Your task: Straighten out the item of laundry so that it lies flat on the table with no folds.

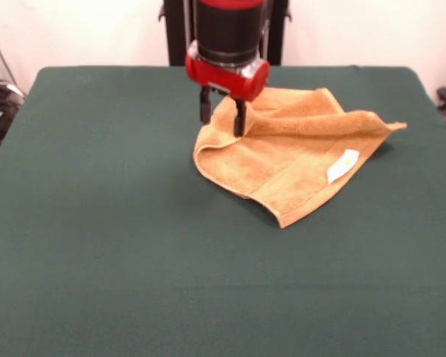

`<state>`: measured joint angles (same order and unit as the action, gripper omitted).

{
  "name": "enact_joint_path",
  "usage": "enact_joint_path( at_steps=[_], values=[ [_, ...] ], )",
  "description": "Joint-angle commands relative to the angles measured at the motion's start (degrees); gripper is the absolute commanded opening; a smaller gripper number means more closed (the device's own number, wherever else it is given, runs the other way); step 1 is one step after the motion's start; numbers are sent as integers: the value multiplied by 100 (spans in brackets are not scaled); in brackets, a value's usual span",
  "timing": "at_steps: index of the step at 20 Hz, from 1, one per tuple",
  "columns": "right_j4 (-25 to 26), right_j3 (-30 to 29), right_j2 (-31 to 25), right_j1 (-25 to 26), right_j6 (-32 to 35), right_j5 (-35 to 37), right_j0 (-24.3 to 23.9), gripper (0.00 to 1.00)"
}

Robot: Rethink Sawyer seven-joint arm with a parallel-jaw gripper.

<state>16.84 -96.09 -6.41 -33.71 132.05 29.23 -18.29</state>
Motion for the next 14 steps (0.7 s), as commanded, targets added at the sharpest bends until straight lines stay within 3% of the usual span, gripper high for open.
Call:
enact_joint_path(
  at_steps=[1,6,14],
  values=[
    [-666,-581,167,806,1930,-945,631,100],
    [-1090,-832,243,689,1682,-1013,743,100],
    [-1319,-994,120,400,857,-455,408,100]
  ],
)
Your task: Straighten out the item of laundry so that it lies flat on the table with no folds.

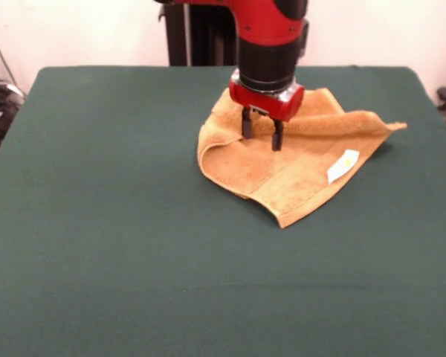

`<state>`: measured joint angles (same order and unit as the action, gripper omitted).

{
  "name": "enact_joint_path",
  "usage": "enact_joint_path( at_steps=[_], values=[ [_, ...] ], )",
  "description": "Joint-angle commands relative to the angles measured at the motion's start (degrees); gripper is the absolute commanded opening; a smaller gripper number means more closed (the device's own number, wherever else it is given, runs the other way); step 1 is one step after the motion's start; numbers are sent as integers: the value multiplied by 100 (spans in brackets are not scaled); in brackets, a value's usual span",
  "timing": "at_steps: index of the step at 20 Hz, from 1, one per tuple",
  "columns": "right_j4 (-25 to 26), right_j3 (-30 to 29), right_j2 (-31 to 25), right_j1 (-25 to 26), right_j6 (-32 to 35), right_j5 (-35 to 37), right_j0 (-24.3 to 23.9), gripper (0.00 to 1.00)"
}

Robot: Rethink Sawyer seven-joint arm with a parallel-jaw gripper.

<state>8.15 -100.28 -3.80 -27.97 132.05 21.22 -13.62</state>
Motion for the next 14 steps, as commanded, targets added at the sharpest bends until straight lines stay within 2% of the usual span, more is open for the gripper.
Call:
enact_joint_path(
  at_steps=[1,4,6,14],
  values=[
    [-455,-623,-115,-329,794,492,-69,100],
    [-492,-773,-46,-802,685,966,-48,100],
    [-520,-828,-33,-941,695,1103,-25,100],
    [-574,-520,-25,-67,966,175,122,100]
  ],
)
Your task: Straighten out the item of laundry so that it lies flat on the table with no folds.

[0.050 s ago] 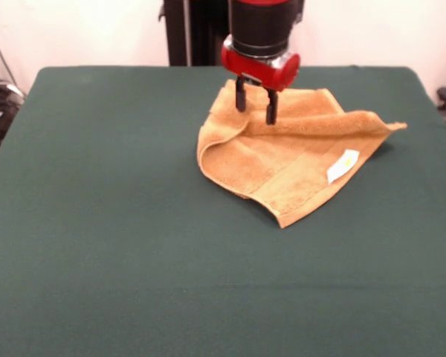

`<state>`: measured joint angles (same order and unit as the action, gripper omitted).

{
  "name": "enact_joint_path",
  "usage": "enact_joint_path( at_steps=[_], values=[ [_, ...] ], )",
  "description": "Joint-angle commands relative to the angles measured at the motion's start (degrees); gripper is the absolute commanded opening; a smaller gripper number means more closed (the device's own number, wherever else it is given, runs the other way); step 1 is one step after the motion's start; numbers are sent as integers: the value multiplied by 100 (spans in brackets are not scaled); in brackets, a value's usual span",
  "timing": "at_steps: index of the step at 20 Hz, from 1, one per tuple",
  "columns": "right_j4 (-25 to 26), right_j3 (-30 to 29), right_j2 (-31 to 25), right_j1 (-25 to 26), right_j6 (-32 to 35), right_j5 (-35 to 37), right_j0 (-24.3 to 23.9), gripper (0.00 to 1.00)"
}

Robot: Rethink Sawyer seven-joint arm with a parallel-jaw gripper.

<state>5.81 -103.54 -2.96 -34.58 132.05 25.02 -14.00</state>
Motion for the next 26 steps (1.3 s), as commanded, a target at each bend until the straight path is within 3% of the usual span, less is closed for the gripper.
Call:
enact_joint_path(
  at_steps=[1,7,13,21,26],
  values=[
    [-332,-155,-106,661,944,-263,155,100],
    [-280,27,-161,927,761,-391,19,100],
    [-366,-314,-249,915,925,-650,29,100],
    [-31,-647,-285,922,514,-923,-506,100],
    [246,-708,-281,577,-81,-471,-1052,100]
  ],
)
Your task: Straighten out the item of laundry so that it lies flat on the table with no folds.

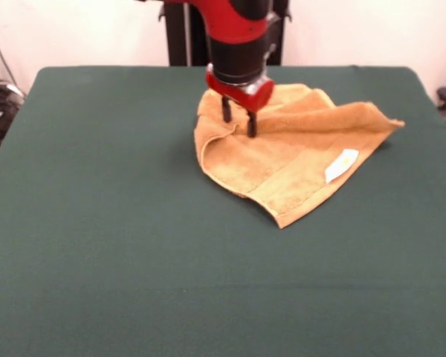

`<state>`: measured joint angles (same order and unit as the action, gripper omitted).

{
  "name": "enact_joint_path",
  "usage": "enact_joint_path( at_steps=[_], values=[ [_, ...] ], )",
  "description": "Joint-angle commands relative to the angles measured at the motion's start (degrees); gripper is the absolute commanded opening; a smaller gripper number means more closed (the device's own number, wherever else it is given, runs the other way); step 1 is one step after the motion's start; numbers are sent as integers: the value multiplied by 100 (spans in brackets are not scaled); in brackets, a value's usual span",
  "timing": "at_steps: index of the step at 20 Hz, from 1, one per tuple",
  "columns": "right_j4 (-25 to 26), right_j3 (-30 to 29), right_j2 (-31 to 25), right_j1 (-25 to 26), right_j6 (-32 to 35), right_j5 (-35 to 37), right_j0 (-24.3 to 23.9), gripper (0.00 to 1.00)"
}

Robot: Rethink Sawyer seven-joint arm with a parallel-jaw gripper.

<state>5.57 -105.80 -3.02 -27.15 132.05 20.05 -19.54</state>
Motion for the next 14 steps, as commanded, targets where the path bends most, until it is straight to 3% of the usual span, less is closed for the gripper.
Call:
enact_joint_path(
  at_steps=[1,6,14],
  values=[
    [302,-459,-269,-299,-209,233,-592,100],
    [508,-298,-297,-742,-620,965,-971,100],
    [908,467,-427,-870,-980,1773,-1331,100]
  ],
)
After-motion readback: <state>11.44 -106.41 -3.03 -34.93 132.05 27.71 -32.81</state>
